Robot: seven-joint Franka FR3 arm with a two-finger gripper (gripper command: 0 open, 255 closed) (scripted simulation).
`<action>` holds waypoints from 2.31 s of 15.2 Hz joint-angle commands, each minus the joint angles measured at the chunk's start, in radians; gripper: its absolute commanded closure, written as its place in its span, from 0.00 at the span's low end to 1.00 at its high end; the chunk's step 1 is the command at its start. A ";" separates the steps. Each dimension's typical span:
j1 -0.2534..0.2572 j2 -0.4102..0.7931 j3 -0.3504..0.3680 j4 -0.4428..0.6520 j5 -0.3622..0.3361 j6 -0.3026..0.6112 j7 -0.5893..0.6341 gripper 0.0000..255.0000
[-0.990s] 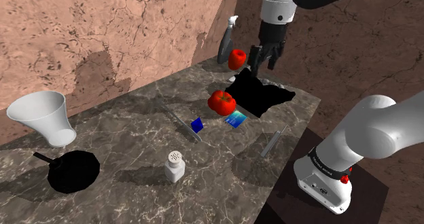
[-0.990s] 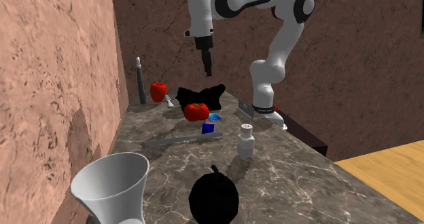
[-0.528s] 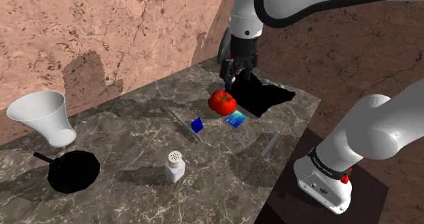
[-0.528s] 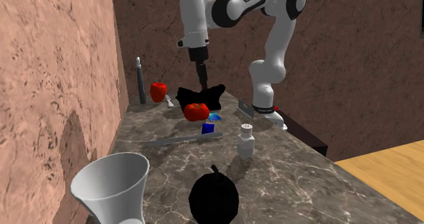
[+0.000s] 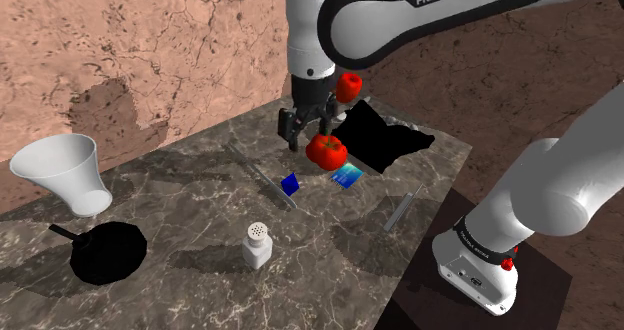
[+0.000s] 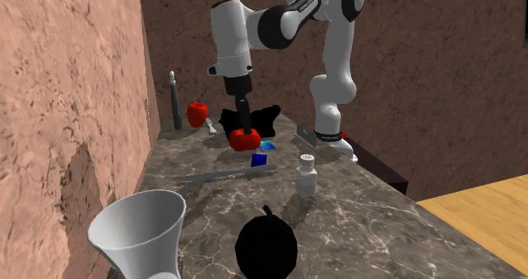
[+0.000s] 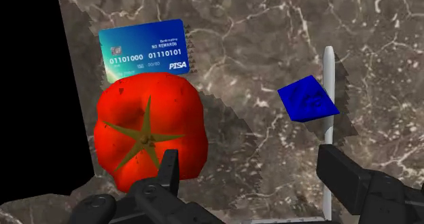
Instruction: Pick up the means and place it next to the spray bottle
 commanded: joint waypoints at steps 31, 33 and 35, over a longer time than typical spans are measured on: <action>0.097 0.345 0.054 0.181 -0.148 0.132 0.182 1.00; 0.097 0.345 0.054 0.181 -0.148 0.132 0.182 1.00; 0.094 0.331 0.057 0.192 -0.140 0.109 0.178 1.00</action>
